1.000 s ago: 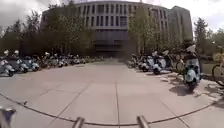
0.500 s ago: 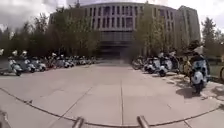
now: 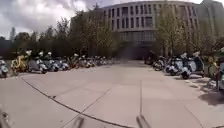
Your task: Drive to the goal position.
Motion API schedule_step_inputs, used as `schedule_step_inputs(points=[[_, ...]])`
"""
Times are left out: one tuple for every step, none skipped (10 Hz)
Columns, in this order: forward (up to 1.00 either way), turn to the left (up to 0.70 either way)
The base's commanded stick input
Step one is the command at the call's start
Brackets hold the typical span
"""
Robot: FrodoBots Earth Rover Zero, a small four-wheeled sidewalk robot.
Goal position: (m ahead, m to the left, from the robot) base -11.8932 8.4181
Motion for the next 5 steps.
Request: schedule_step_inputs(points=[[0.00, 0.70], [0.00, 0.70], [0.00, 0.70], [0.00, 0.70], [0.00, 0.70]])
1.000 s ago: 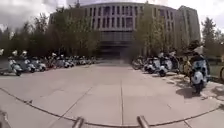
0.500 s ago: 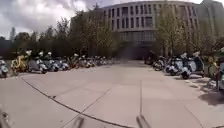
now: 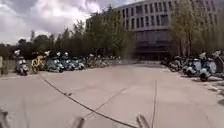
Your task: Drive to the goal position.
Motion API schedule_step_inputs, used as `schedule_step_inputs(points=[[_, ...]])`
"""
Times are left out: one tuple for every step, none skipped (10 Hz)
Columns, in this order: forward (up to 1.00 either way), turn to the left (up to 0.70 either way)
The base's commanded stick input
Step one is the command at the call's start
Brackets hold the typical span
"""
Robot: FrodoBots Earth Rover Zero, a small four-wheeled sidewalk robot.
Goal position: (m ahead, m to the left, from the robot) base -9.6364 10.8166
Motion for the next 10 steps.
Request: schedule_step_inputs(points=[[0.00, 0.70], [0.00, 0.70], [0.00, 0.70], [0.00, 0.70], [0.00, 0.70], [0.00, 0.70], [0.00, 0.70], [0.00, 0.70], [0.00, 0.70], [0.00, 0.70]])
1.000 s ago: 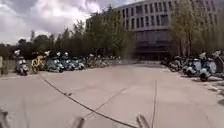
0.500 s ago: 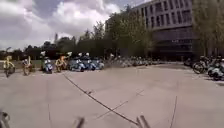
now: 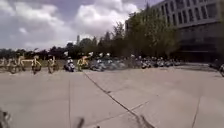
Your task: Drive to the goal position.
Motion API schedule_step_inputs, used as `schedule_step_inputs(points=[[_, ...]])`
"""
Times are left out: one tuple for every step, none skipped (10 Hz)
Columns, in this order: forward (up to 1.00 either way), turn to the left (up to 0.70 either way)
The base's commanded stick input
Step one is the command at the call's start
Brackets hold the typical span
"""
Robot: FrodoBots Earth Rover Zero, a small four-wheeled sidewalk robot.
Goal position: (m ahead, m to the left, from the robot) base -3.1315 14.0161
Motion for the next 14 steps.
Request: schedule_step_inputs(points=[[0.00, 0.70], [0.00, 0.70], [0.00, 0.70], [0.00, 0.70], [0.00, 0.70], [0.00, 0.70], [0.00, 0.70], [0.00, 0.70], [0.00, 0.70], [0.00, 0.70], [0.00, 0.70], [0.00, 0.70], [0.00, 0.70], [0.00, 0.70]])
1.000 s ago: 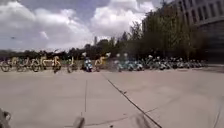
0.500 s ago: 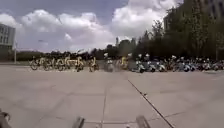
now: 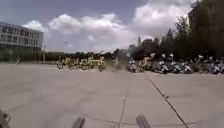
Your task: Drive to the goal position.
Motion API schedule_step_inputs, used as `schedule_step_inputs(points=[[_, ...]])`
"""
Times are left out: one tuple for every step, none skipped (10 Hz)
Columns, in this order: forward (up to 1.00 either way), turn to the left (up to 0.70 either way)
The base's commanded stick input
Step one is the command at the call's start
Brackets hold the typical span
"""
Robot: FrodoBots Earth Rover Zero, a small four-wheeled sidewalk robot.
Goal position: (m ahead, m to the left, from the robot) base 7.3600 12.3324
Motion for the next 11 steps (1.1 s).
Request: schedule_step_inputs(points=[[0.00, 0.70], [0.00, 0.70], [0.00, 0.70], [0.00, 0.70], [0.00, 0.70], [0.00, 0.70], [0.00, 0.70], [0.00, 0.70], [0.00, 0.70], [0.00, 0.70], [0.00, 0.70]])
